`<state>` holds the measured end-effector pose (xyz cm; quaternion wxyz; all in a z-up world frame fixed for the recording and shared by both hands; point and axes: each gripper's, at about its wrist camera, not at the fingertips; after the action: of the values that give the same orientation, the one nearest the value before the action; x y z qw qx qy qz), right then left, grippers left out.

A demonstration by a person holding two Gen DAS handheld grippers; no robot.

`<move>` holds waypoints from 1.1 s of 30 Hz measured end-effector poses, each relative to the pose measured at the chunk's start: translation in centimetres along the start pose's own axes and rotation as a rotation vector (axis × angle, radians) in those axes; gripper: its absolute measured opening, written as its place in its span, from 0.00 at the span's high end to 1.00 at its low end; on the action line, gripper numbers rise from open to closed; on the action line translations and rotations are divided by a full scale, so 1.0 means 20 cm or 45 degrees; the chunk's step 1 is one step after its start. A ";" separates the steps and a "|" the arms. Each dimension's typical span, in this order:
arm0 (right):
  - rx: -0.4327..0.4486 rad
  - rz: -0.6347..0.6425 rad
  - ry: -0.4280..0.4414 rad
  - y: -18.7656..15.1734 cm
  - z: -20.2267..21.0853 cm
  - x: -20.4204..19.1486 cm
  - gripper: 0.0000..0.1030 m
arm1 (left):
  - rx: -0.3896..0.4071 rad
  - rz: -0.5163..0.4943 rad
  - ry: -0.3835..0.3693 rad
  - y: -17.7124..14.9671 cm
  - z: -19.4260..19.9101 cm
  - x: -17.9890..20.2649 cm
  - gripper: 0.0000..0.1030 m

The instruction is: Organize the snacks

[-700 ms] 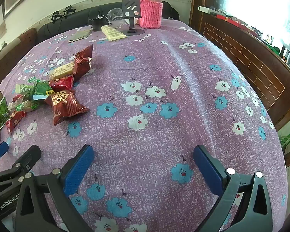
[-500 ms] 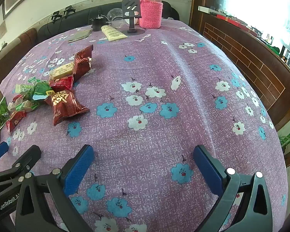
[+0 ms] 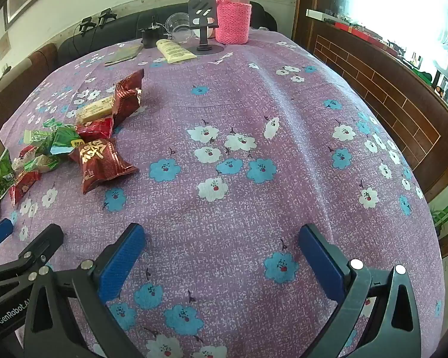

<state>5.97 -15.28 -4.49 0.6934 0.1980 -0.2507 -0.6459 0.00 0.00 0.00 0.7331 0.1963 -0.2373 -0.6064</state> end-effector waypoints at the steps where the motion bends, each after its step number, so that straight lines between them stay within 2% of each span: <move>1: 0.000 0.000 0.000 0.00 0.00 0.00 0.00 | 0.000 0.000 0.000 0.00 0.00 0.00 0.00; 20: -0.002 -0.018 -0.011 0.03 0.00 -0.01 0.00 | -0.003 0.000 0.000 0.00 0.00 0.00 0.00; 33: -0.038 -0.015 -0.004 0.01 -0.01 0.00 0.00 | -0.136 -0.058 -0.008 0.03 -0.02 0.01 0.00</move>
<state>6.25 -15.20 -4.43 0.6921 0.1881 -0.2408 -0.6539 0.78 -0.08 0.03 0.7277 0.1603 -0.2024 -0.6354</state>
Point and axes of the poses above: each gripper's, at about its wrist camera, not at the fingertips, and z roughly against the way its jaws point, x to its right, y to its top, and after that the axes turned 10 degrees about z, right-handed
